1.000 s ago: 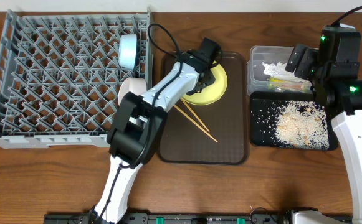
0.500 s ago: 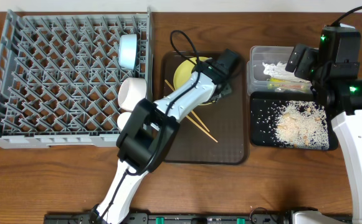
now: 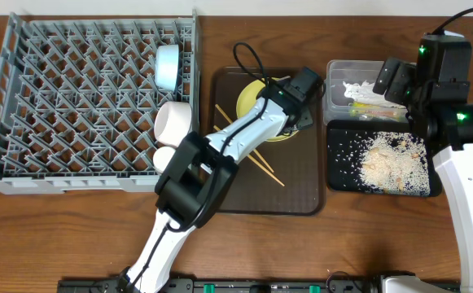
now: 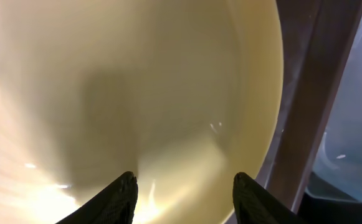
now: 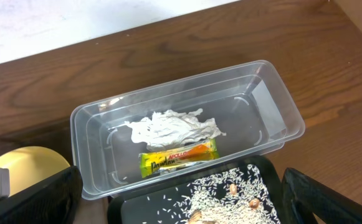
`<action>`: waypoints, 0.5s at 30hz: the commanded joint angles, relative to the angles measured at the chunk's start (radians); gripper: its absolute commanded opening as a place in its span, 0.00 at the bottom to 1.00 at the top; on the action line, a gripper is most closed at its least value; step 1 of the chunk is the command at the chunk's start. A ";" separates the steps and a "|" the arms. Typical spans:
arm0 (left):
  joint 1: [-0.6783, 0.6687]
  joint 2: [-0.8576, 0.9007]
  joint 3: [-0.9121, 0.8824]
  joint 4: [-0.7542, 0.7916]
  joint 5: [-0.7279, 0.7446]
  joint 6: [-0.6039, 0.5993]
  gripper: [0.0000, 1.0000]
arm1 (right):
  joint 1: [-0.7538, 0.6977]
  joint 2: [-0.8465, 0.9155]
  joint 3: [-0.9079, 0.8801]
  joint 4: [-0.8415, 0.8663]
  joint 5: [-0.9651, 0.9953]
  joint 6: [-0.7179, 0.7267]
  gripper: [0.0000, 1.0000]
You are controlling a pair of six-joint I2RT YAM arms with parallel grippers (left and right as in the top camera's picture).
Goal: Sort waste into correct bins and load items into the dishwasher
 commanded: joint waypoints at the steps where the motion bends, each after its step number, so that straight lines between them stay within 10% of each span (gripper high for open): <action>1: 0.062 -0.036 -0.006 -0.024 0.013 0.101 0.51 | -0.008 -0.005 0.001 0.001 0.018 0.011 0.99; 15: 0.233 -0.134 -0.008 -0.138 0.005 0.372 0.69 | -0.008 -0.005 0.001 0.001 0.018 0.011 0.99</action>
